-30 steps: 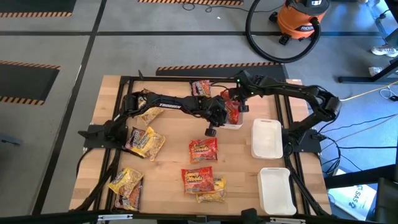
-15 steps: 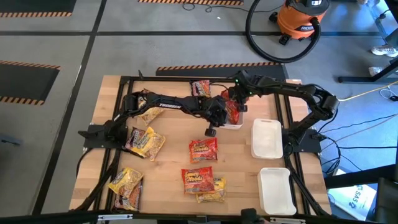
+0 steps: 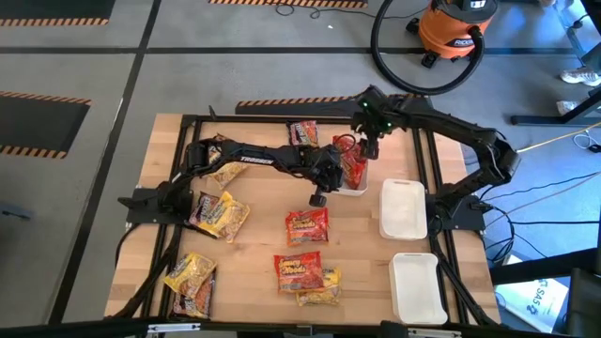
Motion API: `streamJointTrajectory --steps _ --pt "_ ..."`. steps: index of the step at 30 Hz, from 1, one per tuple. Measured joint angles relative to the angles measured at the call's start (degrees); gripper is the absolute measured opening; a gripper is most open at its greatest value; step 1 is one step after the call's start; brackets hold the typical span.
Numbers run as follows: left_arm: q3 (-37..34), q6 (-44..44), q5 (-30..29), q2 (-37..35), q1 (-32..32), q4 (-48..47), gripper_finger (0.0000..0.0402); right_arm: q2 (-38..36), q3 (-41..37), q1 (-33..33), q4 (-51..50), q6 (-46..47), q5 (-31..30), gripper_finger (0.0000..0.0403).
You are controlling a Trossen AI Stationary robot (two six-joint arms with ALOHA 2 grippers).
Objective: Sort Maruchan noodles
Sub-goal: Adjust the orange noodle pack in the white bin
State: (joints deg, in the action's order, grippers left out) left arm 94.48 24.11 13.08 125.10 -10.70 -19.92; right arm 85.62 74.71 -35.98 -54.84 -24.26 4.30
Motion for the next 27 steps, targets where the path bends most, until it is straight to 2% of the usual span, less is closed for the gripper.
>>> streamJointTrajectory --steps 5,8,20,27 --pt "0.0 0.0 0.0 0.0 0.0 0.0 0.0006 0.0 -1.2 0.0 -2.7 10.6 9.1 0.0234" --pt "0.0 -0.1 0.0 0.0 0.0 0.0 0.0006 -0.1 -3.4 0.1 -2.6 16.1 11.8 0.0234" --pt "0.0 -0.2 -0.1 0.0 0.0 0.2 0.0006 0.0 -12.7 1.6 11.6 27.1 10.4 0.0234" --pt "0.0 -0.2 -0.1 0.0 0.0 0.3 0.0006 0.0 -14.6 1.9 14.3 32.0 10.3 0.0234"
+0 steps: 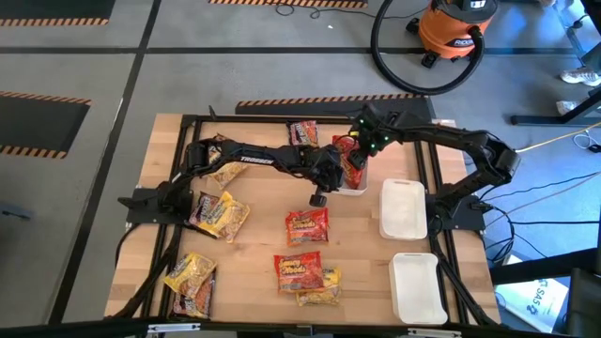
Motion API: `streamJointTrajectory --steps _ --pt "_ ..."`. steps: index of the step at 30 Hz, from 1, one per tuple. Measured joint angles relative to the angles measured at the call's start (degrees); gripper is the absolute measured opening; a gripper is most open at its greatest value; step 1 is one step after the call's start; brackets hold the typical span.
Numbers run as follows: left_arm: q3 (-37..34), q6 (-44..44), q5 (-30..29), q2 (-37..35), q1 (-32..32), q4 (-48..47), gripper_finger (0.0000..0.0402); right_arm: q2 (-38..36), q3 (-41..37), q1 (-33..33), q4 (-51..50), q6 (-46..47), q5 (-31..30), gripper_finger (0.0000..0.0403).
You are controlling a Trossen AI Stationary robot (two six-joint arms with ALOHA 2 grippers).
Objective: Sort Maruchan noodles
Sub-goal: Adjust the orange noodle pack in the white bin
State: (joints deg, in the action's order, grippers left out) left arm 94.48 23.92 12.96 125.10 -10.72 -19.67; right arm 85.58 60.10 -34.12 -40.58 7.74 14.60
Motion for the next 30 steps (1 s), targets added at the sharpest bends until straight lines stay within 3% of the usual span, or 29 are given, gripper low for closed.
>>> streamJointTrajectory --steps 5,10,18,21,30 --pt "0.0 0.0 0.0 0.0 0.0 0.0 0.0006 0.4 0.0 1.9 1.4 2.7 -0.2 0.0234" --pt "0.0 0.0 -0.1 0.0 0.0 0.3 0.0006 3.0 0.1 3.6 1.7 2.7 -4.6 0.0234" --pt "0.0 0.0 -0.1 0.0 0.0 0.4 0.0006 4.7 0.1 3.5 1.5 1.9 -4.0 0.0225" --pt "0.0 0.0 -0.1 0.0 0.0 0.4 0.0006 4.7 0.1 3.5 1.5 0.8 -3.7 0.0188" --pt "0.0 0.0 0.0 0.0 0.0 0.4 0.0006 4.5 0.1 3.5 1.4 -3.4 -2.0 0.0014"
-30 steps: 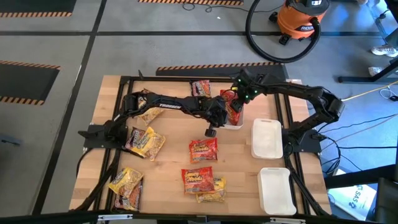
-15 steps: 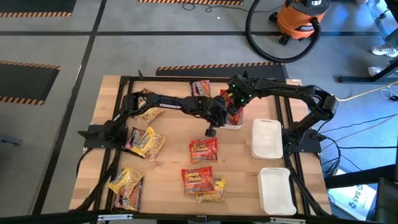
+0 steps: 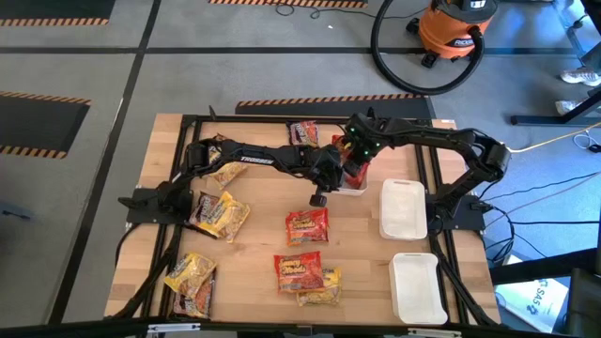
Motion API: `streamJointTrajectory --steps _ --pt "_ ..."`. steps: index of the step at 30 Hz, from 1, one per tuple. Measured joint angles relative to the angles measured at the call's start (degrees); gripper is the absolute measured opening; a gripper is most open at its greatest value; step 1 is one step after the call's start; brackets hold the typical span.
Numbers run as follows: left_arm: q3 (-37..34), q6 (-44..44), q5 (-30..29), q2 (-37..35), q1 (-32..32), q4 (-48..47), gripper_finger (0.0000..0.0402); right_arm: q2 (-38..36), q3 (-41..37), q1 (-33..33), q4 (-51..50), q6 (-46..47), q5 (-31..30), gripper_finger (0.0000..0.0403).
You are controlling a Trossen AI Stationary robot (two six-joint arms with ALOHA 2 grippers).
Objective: Sort Maruchan noodles
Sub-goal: Adjust the orange noodle pack in the white bin
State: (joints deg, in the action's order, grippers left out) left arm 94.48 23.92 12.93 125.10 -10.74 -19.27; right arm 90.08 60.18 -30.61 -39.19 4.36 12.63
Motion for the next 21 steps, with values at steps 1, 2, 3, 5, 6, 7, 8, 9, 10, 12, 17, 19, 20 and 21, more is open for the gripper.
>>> streamJointTrajectory --steps 1,2,3,5,6,7,8,9,10,12,17,19,20,21 --pt "0.0 0.0 0.0 0.0 0.0 0.0 0.0006 -0.2 0.1 0.0 -0.2 -0.4 0.0 0.0009" --pt "0.0 0.0 0.0 0.0 0.0 0.0 0.0006 -0.5 0.2 0.0 -0.6 -0.6 -0.1 0.0011" --pt "0.0 0.0 0.0 0.0 0.0 0.0 0.0006 -0.8 0.6 0.0 -1.1 -0.9 -0.1 0.0015" --pt "0.0 0.0 0.0 0.0 0.0 0.0 0.0006 -1.9 1.2 0.0 -1.9 -1.7 -0.2 0.002" --pt "0.0 0.0 0.0 0.0 0.0 0.0 0.0006 -2.7 1.7 0.0 -2.5 -2.0 -0.6 0.0018" --pt "0.0 0.0 0.0 0.0 0.0 0.0 0.0006 -3.3 2.2 0.0 -3.0 -2.3 -0.8 0.0014" --pt "0.0 0.0 0.0 0.0 0.0 0.0 0.0006 -3.9 2.7 0.0 -3.5 -3.0 -1.2 0.0008" --pt "0.0 0.0 0.0 0.0 0.0 0.1 0.0006 -4.7 3.2 0.0 -4.0 -3.9 -1.8 0.0005" --pt "0.0 0.0 -0.1 0.0 0.0 0.0 0.0006 -5.5 3.7 0.0 -4.6 -4.9 -2.5 0.0004" --pt "0.0 0.0 0.0 0.0 0.0 0.1 0.0006 -6.9 4.5 0.0 -5.2 -6.9 -4.8 0.0007" --pt "0.0 0.0 -0.1 0.0 0.0 0.1 0.0006 -9.1 5.8 0.0 -5.6 -14.4 -8.0 0.0003" --pt "0.0 0.0 -0.1 0.0 0.0 0.1 0.0006 -9.4 6.4 0.0 -5.7 -17.4 -9.1 0.0004" --pt "0.0 0.0 -0.1 0.0 0.0 0.1 0.0006 -9.4 6.7 0.0 -5.8 -18.7 -9.6 0.0005" --pt "0.0 0.0 -0.1 0.0 0.0 0.1 0.0006 -9.4 6.9 0.0 -5.9 -20.1 -9.9 0.0005"
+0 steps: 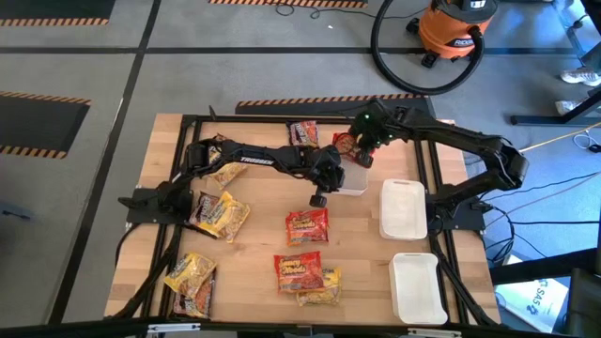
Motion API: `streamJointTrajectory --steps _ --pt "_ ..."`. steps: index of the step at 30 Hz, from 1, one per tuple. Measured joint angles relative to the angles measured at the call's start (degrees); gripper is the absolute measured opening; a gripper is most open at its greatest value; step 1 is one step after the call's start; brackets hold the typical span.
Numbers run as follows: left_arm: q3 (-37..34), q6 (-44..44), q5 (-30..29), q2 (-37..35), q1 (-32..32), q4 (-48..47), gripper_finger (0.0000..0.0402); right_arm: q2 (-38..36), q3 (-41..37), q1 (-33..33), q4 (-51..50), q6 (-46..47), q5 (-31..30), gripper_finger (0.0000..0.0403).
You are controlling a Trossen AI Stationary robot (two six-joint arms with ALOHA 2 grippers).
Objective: Sort Maruchan noodles
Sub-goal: Adjust the orange noodle pack in the white bin
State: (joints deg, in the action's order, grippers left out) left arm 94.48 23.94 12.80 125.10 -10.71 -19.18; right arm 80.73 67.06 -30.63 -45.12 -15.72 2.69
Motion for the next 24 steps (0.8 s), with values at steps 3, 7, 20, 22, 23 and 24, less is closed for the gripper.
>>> streamJointTrajectory --steps 3,7,20,22,23,24 --pt "0.0 0.0 0.0 0.0 0.0 0.0 0.0006 0.0 0.3 0.0 0.1 -4.2 -0.2 0.0003" --pt "0.0 0.1 0.0 0.0 0.0 -0.1 0.0006 0.0 0.3 1.0 0.3 -10.1 -2.0 0.0002" --pt "0.0 0.0 0.4 0.0 -0.1 -0.1 0.0006 2.8 -0.5 3.4 2.3 -17.7 -3.7 0.0001" --pt "0.0 0.1 0.2 0.0 -0.1 -0.1 0.0006 2.8 -1.8 3.4 2.5 -18.2 -4.6 0.0002" --pt "0.0 0.1 0.2 0.0 -0.1 -0.1 0.0006 2.8 -2.6 3.4 2.8 -18.2 -4.7 0.0002" --pt "0.0 0.1 0.3 0.0 -0.1 -0.1 0.0006 2.8 -3.3 3.4 3.0 -18.0 -4.6 0.0002"
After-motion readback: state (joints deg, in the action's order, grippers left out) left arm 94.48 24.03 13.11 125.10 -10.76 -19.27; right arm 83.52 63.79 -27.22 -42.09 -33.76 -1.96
